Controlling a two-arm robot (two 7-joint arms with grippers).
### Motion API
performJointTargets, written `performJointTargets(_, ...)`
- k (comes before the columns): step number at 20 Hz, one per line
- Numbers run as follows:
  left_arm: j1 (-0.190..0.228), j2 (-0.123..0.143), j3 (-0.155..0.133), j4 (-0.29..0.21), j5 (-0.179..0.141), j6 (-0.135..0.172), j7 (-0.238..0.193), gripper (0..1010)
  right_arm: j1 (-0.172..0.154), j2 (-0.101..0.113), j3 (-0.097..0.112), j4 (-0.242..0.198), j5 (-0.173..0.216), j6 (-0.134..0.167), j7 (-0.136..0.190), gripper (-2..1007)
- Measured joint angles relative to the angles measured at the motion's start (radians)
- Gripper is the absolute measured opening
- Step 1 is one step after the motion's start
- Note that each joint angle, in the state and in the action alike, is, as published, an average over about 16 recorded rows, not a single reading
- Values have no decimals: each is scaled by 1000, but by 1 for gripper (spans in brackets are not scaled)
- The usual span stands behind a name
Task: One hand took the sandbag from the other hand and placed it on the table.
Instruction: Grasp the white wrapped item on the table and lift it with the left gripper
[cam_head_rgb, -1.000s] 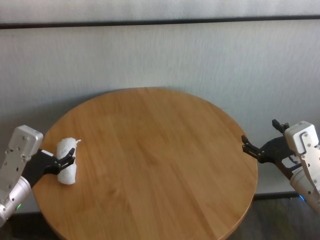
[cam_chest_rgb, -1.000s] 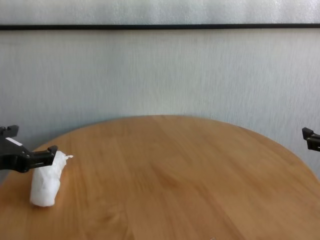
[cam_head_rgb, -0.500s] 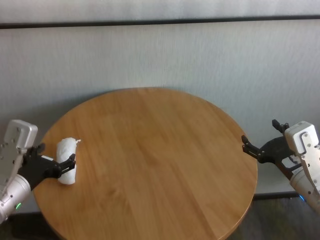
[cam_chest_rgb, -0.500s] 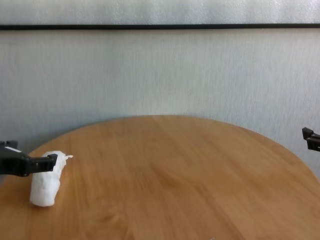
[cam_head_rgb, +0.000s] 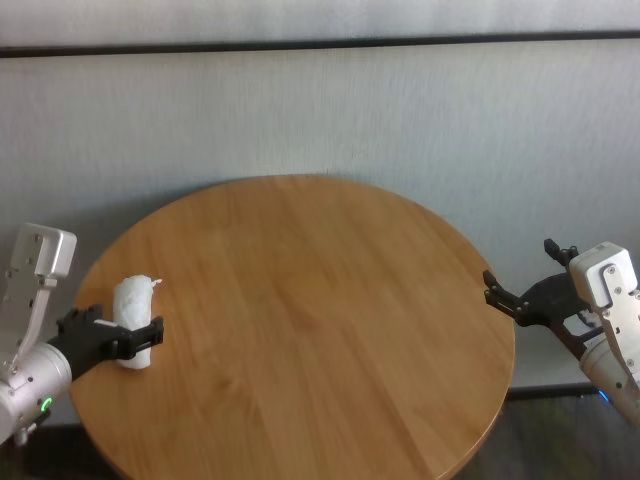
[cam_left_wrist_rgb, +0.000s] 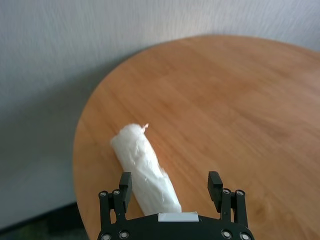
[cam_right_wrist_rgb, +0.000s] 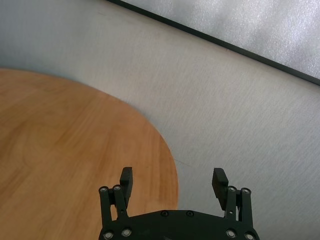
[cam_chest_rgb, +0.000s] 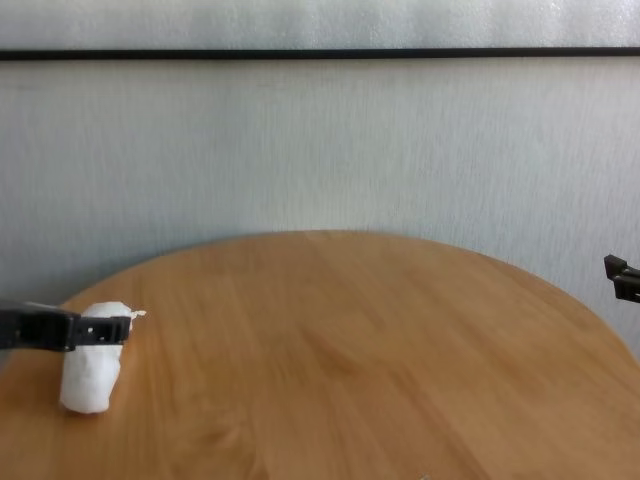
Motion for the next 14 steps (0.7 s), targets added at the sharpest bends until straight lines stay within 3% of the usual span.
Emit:
performJointTargets(7, -16, -42, -8, -6, 0, 122, 47, 1001, 0, 0, 0, 0, 0, 0, 0, 1001)
performJointTargets(11, -30, -66, -7, 9, 16, 159, 73, 1001, 0, 0, 0, 0, 0, 0, 0, 1001)
performJointTargets(14, -40, -82, -6, 25, 30, 171, 86, 1001, 0, 0, 0, 0, 0, 0, 0, 1001)
